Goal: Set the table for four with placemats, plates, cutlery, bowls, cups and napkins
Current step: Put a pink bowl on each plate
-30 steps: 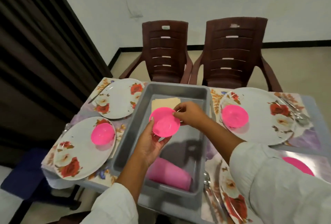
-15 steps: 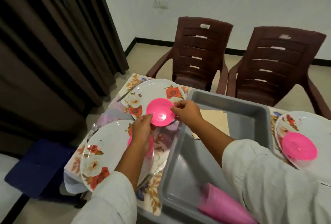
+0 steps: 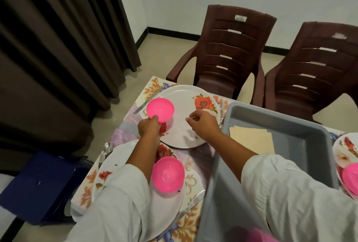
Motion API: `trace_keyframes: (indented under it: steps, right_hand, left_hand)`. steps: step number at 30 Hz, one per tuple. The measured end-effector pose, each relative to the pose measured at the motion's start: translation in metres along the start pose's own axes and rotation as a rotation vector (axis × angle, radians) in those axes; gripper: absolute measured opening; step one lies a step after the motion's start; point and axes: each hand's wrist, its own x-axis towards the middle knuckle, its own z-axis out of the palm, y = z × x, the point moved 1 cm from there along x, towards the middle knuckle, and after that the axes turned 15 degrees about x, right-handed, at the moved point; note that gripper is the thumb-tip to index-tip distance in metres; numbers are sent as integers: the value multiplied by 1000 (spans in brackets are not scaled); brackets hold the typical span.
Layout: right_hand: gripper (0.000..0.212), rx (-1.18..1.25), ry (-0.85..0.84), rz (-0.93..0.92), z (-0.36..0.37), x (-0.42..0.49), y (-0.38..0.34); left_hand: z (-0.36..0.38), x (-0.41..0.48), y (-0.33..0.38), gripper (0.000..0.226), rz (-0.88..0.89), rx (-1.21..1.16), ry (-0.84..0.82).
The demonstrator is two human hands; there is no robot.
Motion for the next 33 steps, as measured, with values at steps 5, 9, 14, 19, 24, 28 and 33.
trace_keyframes:
  steps: [5,9,14,19,24,28,33]
  right_hand:
    - [36,-80,-46,-26,11,6,-3]
    - [36,-110,-67,-38,18,10,-3]
    - [37,-136,-85,-35,24,11,-1]
    - [37,-148,-86,-41,23,6,1]
    - [38,-161,-68,-67,16,-3,1]
    - [39,-133,-40,-117,4,-17,-5]
    - [35,-101,9,-197,-27,-48,1]
  left_hand:
    - [11,16,-1,20,-63,-4,-12]
    - [13,24,-5,17,-71,4,15]
    - [15,33,-4,37,-66,176,80]
    - [15,31,-3,60,-53,277,133]
    - [10,24,-5,63,-62,258,162]
    - [9,5,-4,65,14,288,208]
    - [14,-59,-7,45,294,302,157]
